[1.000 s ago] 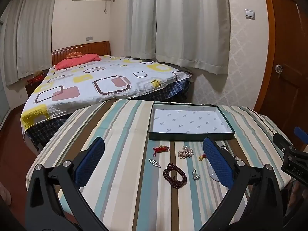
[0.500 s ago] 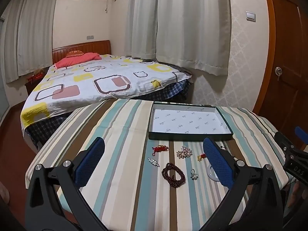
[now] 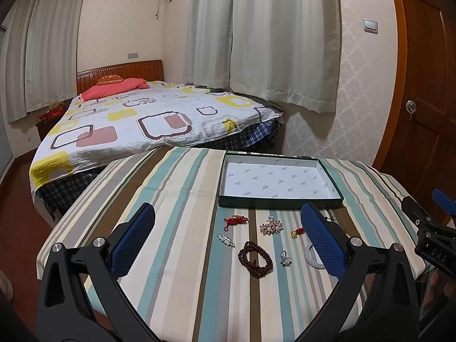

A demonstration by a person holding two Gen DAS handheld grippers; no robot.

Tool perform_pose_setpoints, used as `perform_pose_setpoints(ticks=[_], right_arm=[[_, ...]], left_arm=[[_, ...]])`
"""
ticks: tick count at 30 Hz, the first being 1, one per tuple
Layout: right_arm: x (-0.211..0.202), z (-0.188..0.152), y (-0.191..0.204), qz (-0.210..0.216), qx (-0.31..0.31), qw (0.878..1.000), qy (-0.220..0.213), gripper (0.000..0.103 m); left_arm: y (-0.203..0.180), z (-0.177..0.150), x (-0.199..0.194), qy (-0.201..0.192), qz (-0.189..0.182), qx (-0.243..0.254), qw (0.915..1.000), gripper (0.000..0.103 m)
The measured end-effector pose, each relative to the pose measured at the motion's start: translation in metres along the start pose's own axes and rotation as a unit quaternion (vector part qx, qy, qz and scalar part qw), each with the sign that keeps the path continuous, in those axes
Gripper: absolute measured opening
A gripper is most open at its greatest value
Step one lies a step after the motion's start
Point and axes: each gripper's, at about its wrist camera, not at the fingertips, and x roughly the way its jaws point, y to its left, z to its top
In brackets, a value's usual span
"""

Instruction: Organize jewelry

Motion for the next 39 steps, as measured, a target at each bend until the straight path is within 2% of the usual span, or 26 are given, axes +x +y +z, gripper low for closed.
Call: perform_pose_setpoints(ticks=[39], right_arm=[[0.0057, -0.0059, 0.0083, 0.004, 0.000, 1.000, 0.001, 0.097]], left_arm=[[0.0079, -0.0018, 0.0026, 0.002, -0.001, -0.005, 1.0000, 0.100]])
